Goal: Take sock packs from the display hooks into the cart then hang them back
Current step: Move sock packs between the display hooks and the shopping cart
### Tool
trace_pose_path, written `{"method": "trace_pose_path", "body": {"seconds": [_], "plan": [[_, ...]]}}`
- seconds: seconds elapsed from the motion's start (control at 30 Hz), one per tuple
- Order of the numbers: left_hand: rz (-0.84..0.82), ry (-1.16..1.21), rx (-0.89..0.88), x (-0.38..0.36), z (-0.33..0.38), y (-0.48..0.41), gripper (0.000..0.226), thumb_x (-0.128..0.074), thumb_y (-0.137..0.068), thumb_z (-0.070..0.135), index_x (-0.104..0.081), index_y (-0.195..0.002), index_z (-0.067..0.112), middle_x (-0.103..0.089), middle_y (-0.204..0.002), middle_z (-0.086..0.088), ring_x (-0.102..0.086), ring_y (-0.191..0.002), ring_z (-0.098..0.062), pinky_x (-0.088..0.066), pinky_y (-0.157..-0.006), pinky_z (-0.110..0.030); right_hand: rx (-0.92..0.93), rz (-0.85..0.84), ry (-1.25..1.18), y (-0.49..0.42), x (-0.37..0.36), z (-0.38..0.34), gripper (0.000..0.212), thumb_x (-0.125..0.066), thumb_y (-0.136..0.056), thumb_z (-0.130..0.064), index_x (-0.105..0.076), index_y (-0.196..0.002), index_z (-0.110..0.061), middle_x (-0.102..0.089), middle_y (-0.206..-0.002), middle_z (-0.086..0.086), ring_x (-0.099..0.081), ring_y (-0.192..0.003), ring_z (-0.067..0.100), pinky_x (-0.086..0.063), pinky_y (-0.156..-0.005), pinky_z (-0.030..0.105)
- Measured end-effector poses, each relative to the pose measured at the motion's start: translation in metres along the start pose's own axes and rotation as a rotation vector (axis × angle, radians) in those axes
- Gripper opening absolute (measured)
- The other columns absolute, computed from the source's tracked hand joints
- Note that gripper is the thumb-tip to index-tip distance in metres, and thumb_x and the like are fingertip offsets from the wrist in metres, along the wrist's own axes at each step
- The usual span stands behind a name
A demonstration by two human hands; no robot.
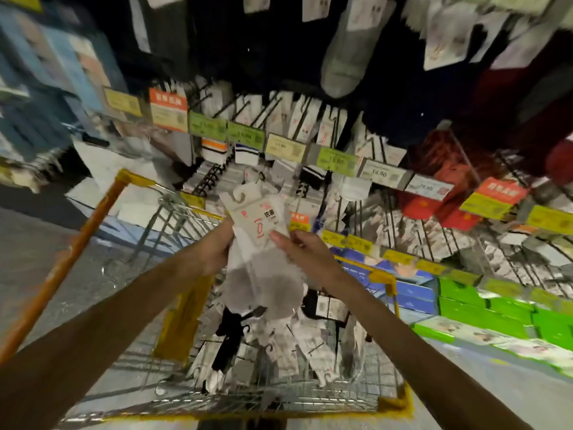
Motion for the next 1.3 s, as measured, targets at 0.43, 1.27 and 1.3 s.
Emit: {"method": "trace_pose_path", "body": {"seconds": [0.43, 1.27, 1.3], "plan": [[-0.034, 0.146, -0.111, -0.072, 0.126, 0.071, 0.046, -0.047, -0.099, 0.045, -0.067, -0.121, 0.011, -0.071, -0.115, -0.016, -0.071, -0.096, -0.030, -0.053, -0.086, -0.042, -0.139, 0.117, -0.385, 0.031, 0.068, -0.105, 0.079, -0.089, -0.054, -0.057, -0.062, -0.112, -0.009, -0.069, -0.115, 0.009, -0.067, -0.105, 0.029, -0.053, -0.094, 0.047], [-0.169, -0.293, -0.469, -0.179, 0.295, 0.137, 0.035, -0.078, -0.079, 0.040, -0.073, -0.106, 0.019, -0.077, -0.097, -0.002, -0.074, -0.088, -0.020, -0.055, -0.078, -0.035, 0.234, 0.185, -0.404, 0.082, 0.149, -0.290, 0.041, -0.066, -0.090, -0.035, -0.065, -0.121, -0.007, -0.070, -0.115, 0.011, -0.067, -0.108, 0.025, -0.053, -0.090, 0.034], [-0.188, -0.294, -0.475, -0.183, 0.303, 0.141, 0.039, -0.078, -0.079, 0.040, -0.073, -0.110, 0.018, -0.077, -0.100, -0.003, -0.074, -0.090, -0.020, -0.055, -0.080, -0.036, 0.262, 0.176, -0.404, 0.084, 0.152, -0.300, 0.043, -0.065, -0.091, -0.036, -0.065, -0.121, -0.006, -0.069, -0.117, 0.012, -0.065, -0.110, 0.026, -0.051, -0.095, 0.036]]}}
Point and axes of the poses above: each hand's wrist, its own y-axis away from the middle knuckle, its own x-axis out of the back of the hand, z = x × y, the point moved 7 cm from there along -y, towards the middle knuckle
